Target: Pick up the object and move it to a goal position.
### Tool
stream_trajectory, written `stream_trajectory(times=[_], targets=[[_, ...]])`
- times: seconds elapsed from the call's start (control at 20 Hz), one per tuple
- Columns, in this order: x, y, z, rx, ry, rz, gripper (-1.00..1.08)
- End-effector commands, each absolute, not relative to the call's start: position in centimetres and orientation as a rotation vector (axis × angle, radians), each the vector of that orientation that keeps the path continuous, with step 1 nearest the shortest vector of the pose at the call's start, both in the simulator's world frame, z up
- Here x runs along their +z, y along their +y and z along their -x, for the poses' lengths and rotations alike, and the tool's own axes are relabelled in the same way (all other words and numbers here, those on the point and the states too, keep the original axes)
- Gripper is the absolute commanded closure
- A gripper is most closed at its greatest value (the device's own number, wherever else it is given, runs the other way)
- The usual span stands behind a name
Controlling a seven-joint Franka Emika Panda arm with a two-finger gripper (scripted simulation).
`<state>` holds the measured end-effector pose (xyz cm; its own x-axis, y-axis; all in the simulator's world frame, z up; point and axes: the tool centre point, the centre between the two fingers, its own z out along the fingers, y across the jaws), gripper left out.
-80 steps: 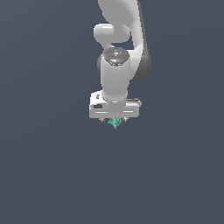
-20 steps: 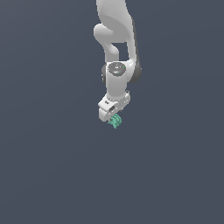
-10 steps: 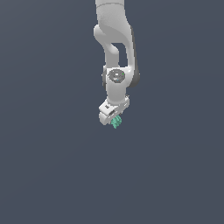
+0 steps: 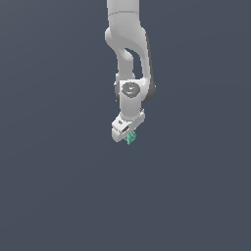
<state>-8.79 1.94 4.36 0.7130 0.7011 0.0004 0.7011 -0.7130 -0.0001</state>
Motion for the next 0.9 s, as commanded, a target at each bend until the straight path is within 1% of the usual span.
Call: stream_trajectory(times=[0.0,0.5,0.85], targets=[[4.3,1.9,8.8,0.000,-1.188,2.908,1.08],[4.6,1.8,8.8,-0.001,-1.188,2.909,1.08],[7.1,1.7,8.6,-0.001,-1.189,2.908,1.08]])
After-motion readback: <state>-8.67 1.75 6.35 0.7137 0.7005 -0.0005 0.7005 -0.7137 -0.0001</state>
